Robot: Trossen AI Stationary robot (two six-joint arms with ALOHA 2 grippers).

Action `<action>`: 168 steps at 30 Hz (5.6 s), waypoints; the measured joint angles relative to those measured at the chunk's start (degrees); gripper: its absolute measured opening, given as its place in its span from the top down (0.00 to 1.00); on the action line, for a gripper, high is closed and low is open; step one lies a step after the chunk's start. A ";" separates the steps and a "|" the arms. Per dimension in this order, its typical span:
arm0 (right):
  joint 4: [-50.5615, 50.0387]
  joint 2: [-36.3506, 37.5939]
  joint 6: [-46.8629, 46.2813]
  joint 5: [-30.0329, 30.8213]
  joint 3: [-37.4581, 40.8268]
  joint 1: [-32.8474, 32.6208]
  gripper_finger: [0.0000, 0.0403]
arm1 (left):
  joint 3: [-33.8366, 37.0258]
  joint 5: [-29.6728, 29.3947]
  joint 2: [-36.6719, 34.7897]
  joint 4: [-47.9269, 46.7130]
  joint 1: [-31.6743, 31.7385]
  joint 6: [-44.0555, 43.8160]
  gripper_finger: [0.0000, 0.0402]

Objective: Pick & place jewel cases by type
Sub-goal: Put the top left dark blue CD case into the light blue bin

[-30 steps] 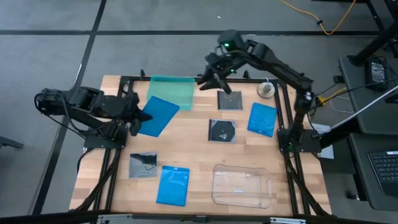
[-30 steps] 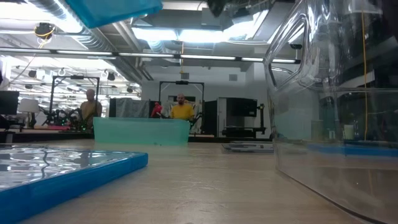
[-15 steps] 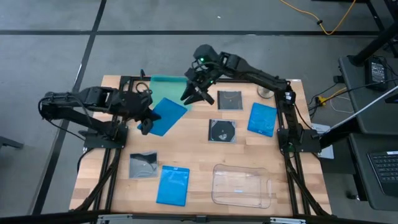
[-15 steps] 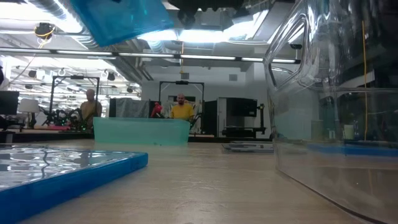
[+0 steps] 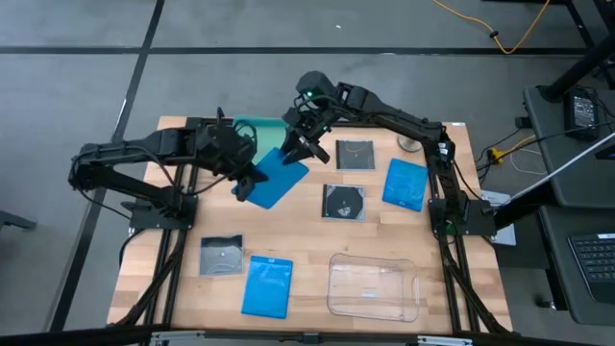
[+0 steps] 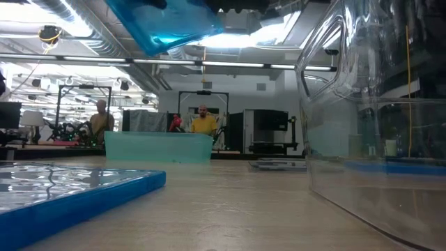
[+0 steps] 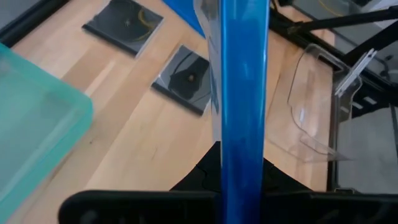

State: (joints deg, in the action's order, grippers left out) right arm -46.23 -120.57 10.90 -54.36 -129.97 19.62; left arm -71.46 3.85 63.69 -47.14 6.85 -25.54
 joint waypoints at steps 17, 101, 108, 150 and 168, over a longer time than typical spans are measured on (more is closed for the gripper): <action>0.39 0.00 -1.01 3.36 -0.07 1.48 0.90 | 0.07 0.87 -0.18 2.73 2.12 2.38 0.93; 16.58 -19.23 -64.80 36.75 0.02 12.35 0.90 | -0.07 -13.30 -25.56 -14.40 1.82 15.85 0.75; 16.87 -20.57 -66.38 37.24 0.09 10.85 0.90 | -0.06 -13.41 -25.56 -14.40 1.82 16.74 0.75; 13.35 -21.40 -55.44 37.17 0.04 9.63 0.50 | -0.05 -13.41 -25.56 -14.37 1.82 16.80 0.75; 1.23 -21.09 -46.38 46.33 -4.66 8.53 0.50 | -0.04 -14.72 -25.27 -13.86 1.83 16.81 0.75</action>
State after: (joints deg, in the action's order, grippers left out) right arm -45.00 -141.67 -35.49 -8.03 -134.63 28.15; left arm -71.50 -10.87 38.41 -60.99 8.68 -8.73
